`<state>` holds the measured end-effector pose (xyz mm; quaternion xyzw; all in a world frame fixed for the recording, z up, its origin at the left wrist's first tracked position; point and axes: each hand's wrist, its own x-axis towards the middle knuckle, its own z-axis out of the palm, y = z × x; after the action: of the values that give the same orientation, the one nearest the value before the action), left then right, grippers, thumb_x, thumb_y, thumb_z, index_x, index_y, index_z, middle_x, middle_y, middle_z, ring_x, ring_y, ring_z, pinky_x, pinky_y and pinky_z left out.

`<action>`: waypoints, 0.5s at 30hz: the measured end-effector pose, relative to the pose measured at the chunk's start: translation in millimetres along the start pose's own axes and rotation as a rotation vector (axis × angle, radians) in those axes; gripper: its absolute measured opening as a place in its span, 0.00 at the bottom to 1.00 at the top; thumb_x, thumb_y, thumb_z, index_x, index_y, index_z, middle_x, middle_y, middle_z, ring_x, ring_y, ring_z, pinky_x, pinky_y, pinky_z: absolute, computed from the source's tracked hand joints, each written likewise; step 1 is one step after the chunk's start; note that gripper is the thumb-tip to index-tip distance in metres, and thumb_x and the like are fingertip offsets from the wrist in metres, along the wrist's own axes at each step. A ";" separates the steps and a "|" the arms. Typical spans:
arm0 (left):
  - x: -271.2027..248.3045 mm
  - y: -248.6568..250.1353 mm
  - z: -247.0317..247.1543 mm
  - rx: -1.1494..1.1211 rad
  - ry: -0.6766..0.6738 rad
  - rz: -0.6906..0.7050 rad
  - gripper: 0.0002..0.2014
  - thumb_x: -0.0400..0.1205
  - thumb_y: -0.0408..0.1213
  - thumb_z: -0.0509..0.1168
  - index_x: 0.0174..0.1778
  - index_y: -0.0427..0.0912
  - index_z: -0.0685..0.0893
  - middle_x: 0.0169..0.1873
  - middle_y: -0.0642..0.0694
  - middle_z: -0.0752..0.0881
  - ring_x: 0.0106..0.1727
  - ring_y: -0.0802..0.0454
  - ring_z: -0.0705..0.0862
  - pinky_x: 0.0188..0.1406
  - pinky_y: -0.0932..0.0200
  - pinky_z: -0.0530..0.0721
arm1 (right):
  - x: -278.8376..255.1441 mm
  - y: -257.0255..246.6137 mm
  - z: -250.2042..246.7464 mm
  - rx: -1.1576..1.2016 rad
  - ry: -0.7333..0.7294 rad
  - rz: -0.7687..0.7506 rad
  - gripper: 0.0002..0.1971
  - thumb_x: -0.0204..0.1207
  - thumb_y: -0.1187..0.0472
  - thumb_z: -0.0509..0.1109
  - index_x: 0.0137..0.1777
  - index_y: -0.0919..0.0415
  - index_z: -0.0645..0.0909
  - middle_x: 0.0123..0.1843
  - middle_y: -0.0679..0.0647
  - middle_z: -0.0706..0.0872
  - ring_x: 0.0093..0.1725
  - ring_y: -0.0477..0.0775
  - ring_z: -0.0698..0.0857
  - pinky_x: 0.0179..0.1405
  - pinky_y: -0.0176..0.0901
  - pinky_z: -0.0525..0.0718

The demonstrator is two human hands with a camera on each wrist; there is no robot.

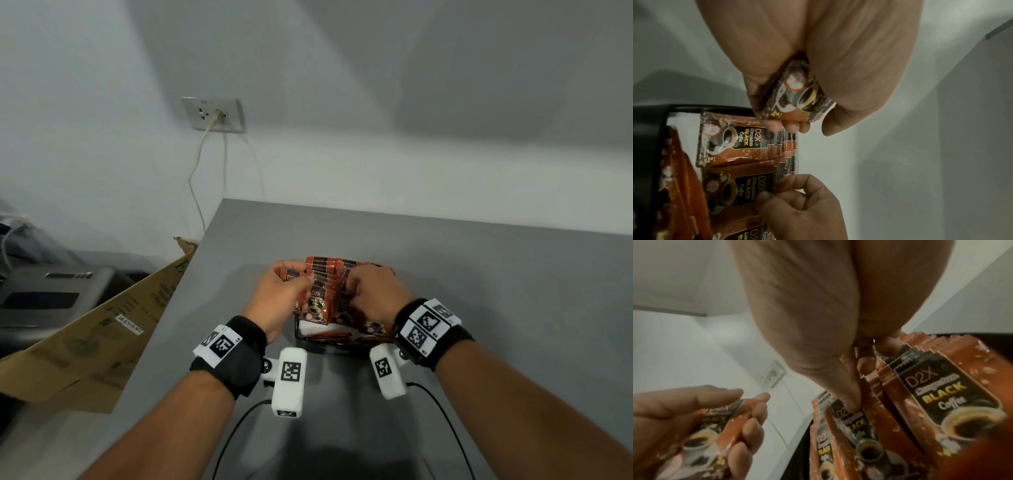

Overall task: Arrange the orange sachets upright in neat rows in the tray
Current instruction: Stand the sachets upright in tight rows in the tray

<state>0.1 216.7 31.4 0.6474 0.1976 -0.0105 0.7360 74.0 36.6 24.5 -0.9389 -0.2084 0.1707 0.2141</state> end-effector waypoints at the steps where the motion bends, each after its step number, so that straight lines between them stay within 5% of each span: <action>1: 0.1 -0.8 -0.1 0.003 -0.002 -0.004 0.09 0.83 0.23 0.65 0.50 0.43 0.81 0.34 0.44 0.86 0.32 0.51 0.79 0.30 0.56 0.79 | 0.6 0.3 2.2 -0.016 -0.001 -0.001 0.13 0.75 0.69 0.74 0.41 0.48 0.79 0.44 0.41 0.80 0.45 0.46 0.82 0.37 0.33 0.72; 7: 3.4 -5.5 -0.8 0.004 -0.023 -0.039 0.11 0.82 0.24 0.66 0.59 0.35 0.80 0.34 0.38 0.83 0.27 0.51 0.78 0.23 0.57 0.80 | 0.5 1.0 7.4 -0.090 0.032 -0.033 0.12 0.77 0.73 0.68 0.50 0.53 0.82 0.50 0.47 0.83 0.49 0.50 0.81 0.45 0.38 0.76; 15: 1.5 -6.3 1.9 -0.032 -0.022 -0.085 0.16 0.77 0.21 0.62 0.60 0.35 0.80 0.39 0.37 0.84 0.30 0.49 0.80 0.30 0.50 0.81 | -2.3 1.0 10.6 -0.138 0.048 -0.094 0.15 0.78 0.74 0.63 0.55 0.55 0.83 0.55 0.52 0.86 0.54 0.54 0.83 0.49 0.40 0.77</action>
<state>0.3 214.2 25.2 0.6264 0.2170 -0.0458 0.7473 68.0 38.2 15.5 -0.9444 -0.2586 0.1232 0.1614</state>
